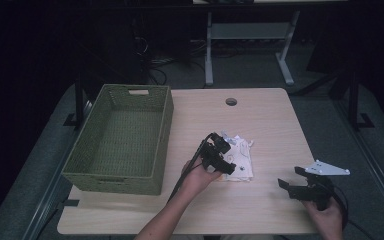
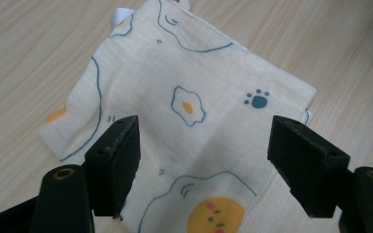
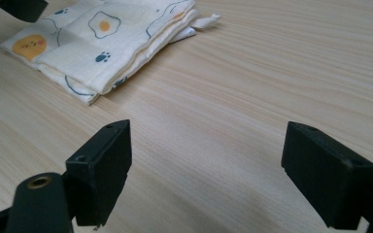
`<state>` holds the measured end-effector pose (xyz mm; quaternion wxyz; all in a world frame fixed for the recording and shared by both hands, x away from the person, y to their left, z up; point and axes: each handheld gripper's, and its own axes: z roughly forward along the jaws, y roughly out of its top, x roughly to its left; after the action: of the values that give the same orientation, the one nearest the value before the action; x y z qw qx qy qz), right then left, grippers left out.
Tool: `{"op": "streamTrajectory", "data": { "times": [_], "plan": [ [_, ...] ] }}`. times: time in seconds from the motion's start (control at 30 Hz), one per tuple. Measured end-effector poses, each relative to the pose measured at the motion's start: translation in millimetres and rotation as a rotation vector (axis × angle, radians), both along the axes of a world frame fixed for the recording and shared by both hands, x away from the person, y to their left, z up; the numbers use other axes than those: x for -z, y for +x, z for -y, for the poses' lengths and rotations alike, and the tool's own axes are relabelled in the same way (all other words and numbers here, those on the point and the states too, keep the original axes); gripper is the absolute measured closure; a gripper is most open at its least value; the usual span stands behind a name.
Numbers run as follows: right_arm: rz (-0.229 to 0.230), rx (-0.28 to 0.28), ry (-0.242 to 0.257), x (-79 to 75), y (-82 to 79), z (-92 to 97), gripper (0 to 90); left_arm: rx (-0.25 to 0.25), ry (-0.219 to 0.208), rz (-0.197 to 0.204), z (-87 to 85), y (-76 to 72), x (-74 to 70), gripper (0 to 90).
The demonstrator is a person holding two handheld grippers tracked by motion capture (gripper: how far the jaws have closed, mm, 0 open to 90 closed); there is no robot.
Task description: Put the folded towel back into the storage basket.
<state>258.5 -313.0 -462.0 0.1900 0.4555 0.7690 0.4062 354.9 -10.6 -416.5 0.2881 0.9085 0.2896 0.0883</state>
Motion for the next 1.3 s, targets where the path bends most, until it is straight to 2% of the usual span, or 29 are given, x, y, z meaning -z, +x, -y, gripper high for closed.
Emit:
{"op": "streamTrajectory", "data": {
  "times": [0.43,0.67,1.13,1.2,1.3],
  "plan": [
    [0.002,-0.003,0.011,-0.1,0.0,0.9,18.0,-0.021,0.023,-0.032,12.4,17.8,10.2,31.1],
    [0.003,-0.001,0.016,-0.4,-0.2,0.9,18.0,-0.025,0.057,-0.035,18.5,26.9,14.8,32.1],
    [0.006,0.000,0.018,-1.0,-0.9,1.7,18.0,-0.053,0.093,-0.055,22.0,35.8,22.4,37.9],
    [0.007,-0.001,0.019,-1.1,-0.8,1.8,18.0,-0.055,0.120,-0.072,24.0,38.1,28.5,39.1],
    [0.009,0.000,0.020,-1.3,-0.7,2.1,18.0,-0.061,0.115,-0.075,24.3,38.6,30.5,39.6]
  ]
}}
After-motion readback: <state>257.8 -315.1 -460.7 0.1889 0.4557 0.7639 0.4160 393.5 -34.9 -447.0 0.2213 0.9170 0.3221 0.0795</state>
